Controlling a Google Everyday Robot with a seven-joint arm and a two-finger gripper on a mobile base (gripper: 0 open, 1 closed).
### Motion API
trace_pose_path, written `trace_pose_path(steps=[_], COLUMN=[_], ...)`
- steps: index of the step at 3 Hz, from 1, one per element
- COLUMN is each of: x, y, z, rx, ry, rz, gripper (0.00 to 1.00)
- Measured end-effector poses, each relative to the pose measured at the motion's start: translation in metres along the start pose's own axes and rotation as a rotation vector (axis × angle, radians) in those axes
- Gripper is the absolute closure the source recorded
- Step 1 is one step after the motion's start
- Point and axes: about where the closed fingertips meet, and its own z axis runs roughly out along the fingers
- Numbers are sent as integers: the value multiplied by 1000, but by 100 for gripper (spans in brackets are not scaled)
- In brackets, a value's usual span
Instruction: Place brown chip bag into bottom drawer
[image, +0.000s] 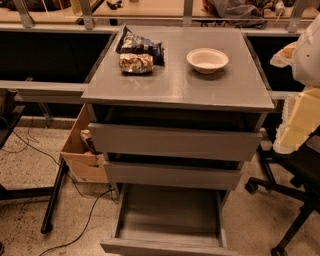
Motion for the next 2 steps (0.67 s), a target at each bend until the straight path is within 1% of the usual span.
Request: trace_pose_path(steps=[1, 2], x=[0, -6], y=[0, -6], z=[0, -7], rx=[1, 34], ry=[0, -24], rz=[0, -4], gripper=[0, 0])
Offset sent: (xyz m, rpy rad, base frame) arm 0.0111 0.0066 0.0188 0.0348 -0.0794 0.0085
